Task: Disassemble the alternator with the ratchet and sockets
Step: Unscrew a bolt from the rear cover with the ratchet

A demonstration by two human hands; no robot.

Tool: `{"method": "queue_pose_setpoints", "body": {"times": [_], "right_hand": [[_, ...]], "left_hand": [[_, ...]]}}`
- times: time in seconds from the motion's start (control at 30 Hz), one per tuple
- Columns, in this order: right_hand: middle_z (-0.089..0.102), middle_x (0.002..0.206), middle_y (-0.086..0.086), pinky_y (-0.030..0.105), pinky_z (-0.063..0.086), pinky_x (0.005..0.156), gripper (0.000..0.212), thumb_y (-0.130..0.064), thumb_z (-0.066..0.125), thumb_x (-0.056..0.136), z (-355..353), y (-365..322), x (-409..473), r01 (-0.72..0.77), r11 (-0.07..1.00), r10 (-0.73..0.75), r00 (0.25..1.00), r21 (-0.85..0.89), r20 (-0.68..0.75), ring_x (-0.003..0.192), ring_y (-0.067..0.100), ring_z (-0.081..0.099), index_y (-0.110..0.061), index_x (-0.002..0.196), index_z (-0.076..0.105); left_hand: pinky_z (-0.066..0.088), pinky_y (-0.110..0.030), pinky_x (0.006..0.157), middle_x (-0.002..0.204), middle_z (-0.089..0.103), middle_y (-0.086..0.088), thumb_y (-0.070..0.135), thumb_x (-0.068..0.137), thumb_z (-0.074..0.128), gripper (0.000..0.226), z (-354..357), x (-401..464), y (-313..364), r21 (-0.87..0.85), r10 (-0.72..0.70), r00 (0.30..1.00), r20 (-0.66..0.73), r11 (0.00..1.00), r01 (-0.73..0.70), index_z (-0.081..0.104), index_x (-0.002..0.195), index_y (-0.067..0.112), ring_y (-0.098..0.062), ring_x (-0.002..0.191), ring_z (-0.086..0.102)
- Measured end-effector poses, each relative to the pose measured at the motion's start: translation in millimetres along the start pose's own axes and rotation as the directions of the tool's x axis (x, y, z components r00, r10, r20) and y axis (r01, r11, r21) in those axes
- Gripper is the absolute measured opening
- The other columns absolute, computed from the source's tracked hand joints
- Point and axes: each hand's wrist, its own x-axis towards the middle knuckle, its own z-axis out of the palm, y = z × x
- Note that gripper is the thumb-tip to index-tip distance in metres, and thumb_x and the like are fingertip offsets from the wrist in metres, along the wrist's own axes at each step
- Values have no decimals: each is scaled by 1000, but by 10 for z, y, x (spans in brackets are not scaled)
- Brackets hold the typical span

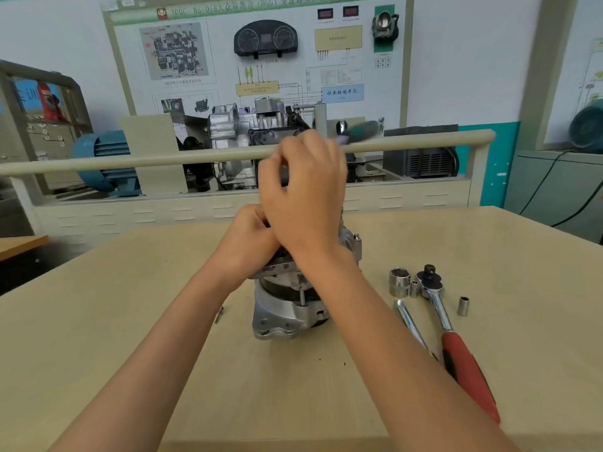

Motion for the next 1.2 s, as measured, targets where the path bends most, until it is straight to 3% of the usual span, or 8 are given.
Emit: {"method": "queue_pose_setpoints", "body": {"times": [0.1,0.23,0.47,0.63,0.73,0.83,1.07,1.2], "right_hand": [[52,73,5,36,36,90,29,-23,39,78,-2,-43,-44,-31,981,14,996,-190,-89,78,22,48,-6,68,59],[38,50,-7,32,37,73,37,-25,40,81,28,-69,149,-226,953,205,971,201,120,56,11,39,-16,45,39],[47,40,-1,41,44,89,67,-19,24,97,39,167,404,-725,272,311,689,633,655,52,13,50,-15,35,47],[53,49,-4,16,44,66,55,-16,29,96,23,46,192,-412,660,309,911,628,272,54,7,51,-8,46,54],[52,62,4,32,41,76,39,-19,36,86,54,-3,13,-23,988,34,997,156,-74,68,20,50,-1,58,57],[53,68,5,33,36,81,29,-19,40,81,36,15,-28,12,995,-28,986,-97,-164,72,22,48,-5,64,59],[41,45,8,37,39,57,48,-34,30,78,-81,69,292,-448,808,404,894,382,193,52,25,42,-1,47,47],[33,40,1,33,33,57,54,-24,35,89,-46,121,341,-517,635,408,855,574,318,50,20,36,-12,37,34]], "left_hand": [[25,-5,35,30,41,11,-14,86,41,51,-4,10,-2,3,-4,1000,18,1000,4,46,46,18,1,29,37],[34,-5,42,40,55,12,-6,90,47,62,-22,-4,-8,-17,-11,997,78,1000,13,60,40,29,4,38,49],[49,-9,68,86,75,10,17,93,54,21,-27,21,-53,-145,-8,995,104,989,23,72,93,27,-1,81,69],[45,-9,54,59,68,12,6,92,54,45,-35,6,-28,-100,2,996,91,995,8,74,65,35,4,56,61],[34,-7,41,38,53,11,-12,86,46,60,-35,6,-43,-46,-14,999,39,999,16,58,39,23,3,38,47],[34,-6,40,38,54,12,-12,86,46,60,-20,4,-38,-32,-29,999,37,999,30,58,39,23,4,38,47],[48,-8,69,91,74,12,19,94,55,19,-29,8,-29,-144,-3,992,129,989,22,72,101,26,0,88,68],[48,-7,71,94,74,12,21,94,54,20,-35,6,-23,-152,-18,992,125,988,38,71,99,30,-1,91,68]]}}
